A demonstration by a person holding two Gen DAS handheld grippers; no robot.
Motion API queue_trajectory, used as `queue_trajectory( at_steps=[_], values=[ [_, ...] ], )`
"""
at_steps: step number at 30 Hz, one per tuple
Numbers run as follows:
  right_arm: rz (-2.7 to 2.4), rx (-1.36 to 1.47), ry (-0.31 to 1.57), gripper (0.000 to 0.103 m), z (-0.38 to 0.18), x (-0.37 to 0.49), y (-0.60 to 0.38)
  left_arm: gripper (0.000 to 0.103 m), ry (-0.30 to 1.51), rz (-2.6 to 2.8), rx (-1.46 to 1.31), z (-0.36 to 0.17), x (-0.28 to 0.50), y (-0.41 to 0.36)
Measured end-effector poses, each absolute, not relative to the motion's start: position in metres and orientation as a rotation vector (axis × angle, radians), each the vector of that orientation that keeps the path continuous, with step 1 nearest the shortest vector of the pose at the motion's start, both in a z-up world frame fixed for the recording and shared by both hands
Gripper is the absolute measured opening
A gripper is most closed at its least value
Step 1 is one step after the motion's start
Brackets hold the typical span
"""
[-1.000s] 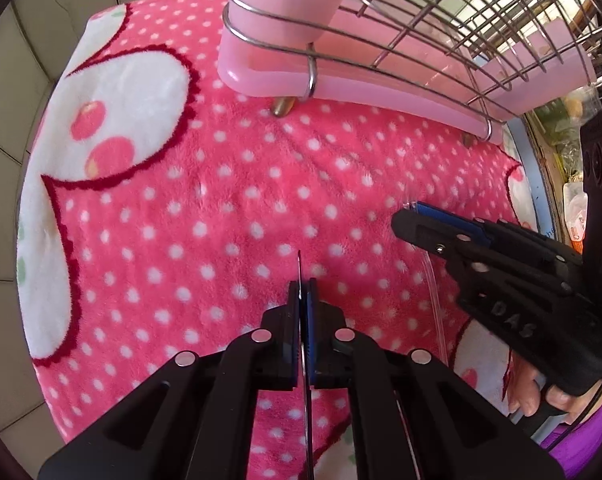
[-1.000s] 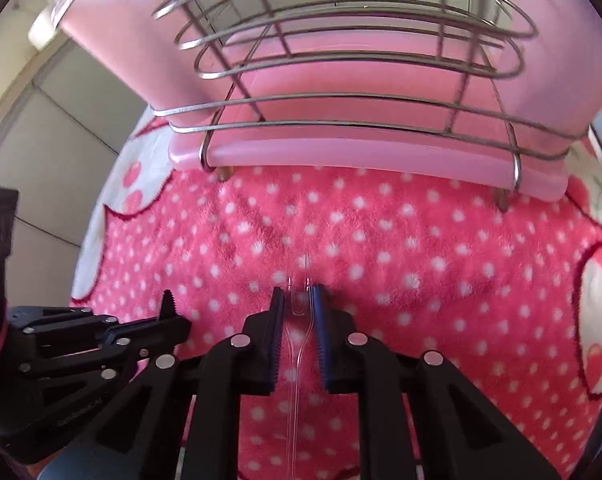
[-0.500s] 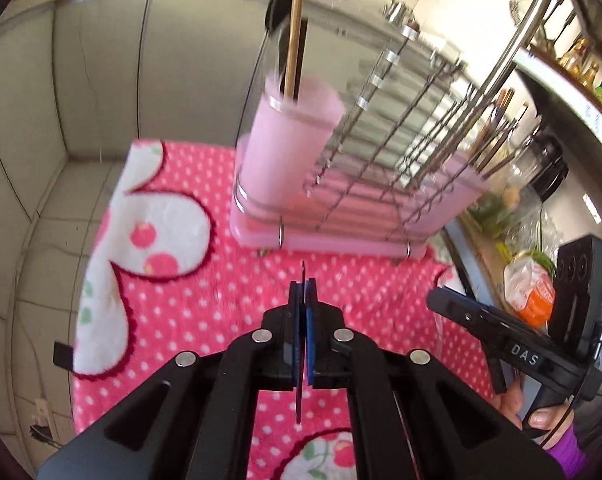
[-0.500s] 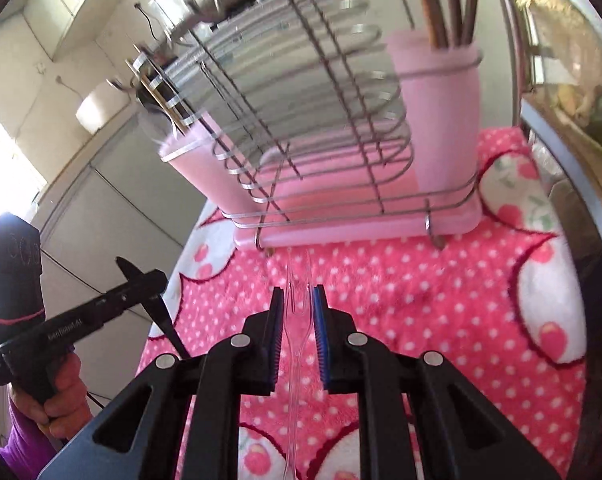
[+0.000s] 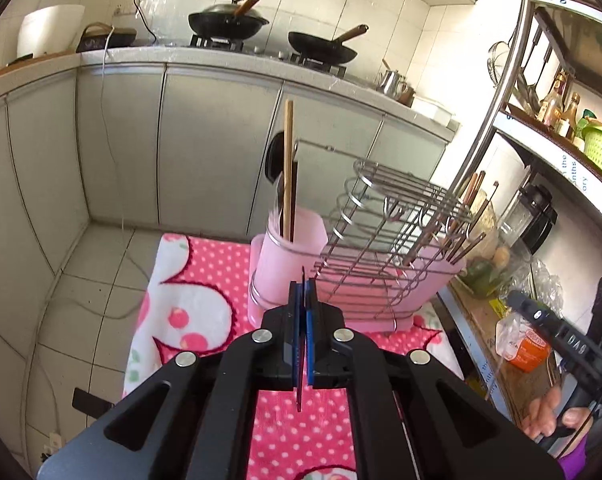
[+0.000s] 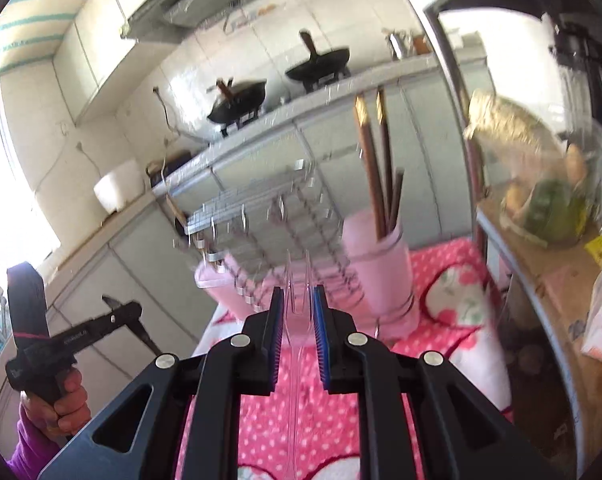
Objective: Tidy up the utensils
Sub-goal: 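Lift the fork with the right gripper and carry it over the pink cup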
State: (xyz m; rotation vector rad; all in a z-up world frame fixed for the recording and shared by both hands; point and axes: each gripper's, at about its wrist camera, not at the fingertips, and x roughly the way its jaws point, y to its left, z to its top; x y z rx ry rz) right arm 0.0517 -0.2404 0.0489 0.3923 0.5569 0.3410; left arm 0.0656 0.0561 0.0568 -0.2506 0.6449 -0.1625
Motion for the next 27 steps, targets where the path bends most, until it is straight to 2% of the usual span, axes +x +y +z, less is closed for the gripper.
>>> queue_trajectory(
  at_steps=[14, 27],
  values=[
    [0.236, 0.360, 0.222, 0.014, 0.132, 0.072, -0.274, 0.002, 0.574, -0.142, -0.272, 0.088, 0.079, 0.061],
    [0.201, 0.288, 0.128, 0.014, 0.143, 0.114, -0.262, 0.002, 0.461, -0.109, -0.299, 0.124, 0.115, 0.068]
  ],
)
